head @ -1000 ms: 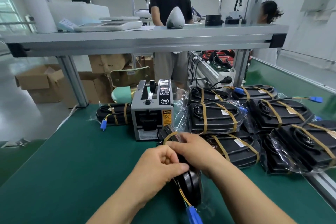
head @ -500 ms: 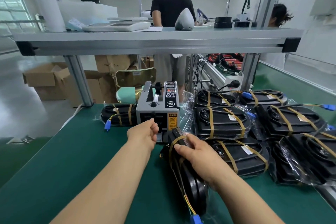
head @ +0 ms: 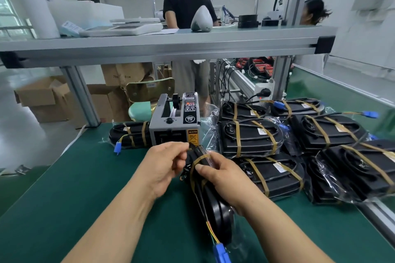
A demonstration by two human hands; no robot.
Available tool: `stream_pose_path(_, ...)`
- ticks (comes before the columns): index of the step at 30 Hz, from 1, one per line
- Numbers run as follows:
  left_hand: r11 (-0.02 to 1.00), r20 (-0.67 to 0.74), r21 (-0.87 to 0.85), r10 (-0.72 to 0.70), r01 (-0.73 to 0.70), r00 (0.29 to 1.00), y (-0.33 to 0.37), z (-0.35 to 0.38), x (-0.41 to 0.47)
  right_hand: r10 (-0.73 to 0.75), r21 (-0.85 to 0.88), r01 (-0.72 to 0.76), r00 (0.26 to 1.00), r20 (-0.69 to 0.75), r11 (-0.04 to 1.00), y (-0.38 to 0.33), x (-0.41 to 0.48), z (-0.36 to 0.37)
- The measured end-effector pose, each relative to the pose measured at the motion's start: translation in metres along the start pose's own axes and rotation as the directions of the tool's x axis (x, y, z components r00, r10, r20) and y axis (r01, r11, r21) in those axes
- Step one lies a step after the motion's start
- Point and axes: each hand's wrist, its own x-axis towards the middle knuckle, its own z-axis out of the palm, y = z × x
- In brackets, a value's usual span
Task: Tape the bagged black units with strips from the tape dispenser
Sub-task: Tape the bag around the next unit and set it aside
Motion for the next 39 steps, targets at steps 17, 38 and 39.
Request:
stream_pose_path(17,0.936,0.01,0.352,0.003,-0.006,1.0,0.01,0.009,0.014,-0.016,0.017,0.015,1.0,0.007,1.0,0.0,0.0,0.003)
stream_pose_path(38,0.907,0.001,0.411,0.104,-0.095,0.995,0.0,0.008,0.021,-0.03,0.051,0.029,0.999,0.02,0.998,0.002,0.0,0.001)
stream_pose_path(39,0.902,0.001,0.417,0.121,-0.11,0.993,0.0,0.008,0.02,-0.029,0.054,0.028,0.999,0.021,0.998,0.002,0.0,0.0)
